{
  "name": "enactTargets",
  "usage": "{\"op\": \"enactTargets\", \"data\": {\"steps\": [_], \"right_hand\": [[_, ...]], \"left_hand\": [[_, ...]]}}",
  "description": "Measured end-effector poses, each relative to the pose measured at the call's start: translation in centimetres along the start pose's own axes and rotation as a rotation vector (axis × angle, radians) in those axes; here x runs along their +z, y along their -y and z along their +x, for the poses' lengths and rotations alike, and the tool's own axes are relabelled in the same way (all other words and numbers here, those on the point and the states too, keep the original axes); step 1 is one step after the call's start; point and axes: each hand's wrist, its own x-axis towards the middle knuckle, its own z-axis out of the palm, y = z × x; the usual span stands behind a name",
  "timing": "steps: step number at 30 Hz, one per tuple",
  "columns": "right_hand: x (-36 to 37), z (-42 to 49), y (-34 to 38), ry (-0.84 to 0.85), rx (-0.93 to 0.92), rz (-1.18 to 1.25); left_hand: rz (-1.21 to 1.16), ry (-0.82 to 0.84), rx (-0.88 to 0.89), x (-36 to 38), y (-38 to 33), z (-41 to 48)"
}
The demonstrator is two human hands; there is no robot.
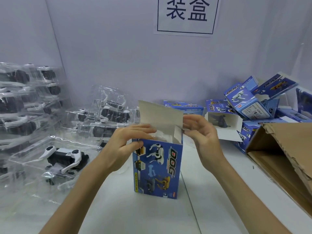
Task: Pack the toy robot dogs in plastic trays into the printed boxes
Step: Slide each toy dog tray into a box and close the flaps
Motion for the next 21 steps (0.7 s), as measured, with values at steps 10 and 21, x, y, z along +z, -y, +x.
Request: {"op": "enactTargets", "data": {"steps": [10,21], "right_hand": [[2.2,1.1,1.7,0.286,0.005,-0.384],[2.6,1.1,3.1,0.516,-0.021,-0.756]], "left_hand": [[0.265,-0.088,0.109,0.1,-0.2,0.0],[0.713,-0.706,0.280,6.5,0.7,-3.4]]}}
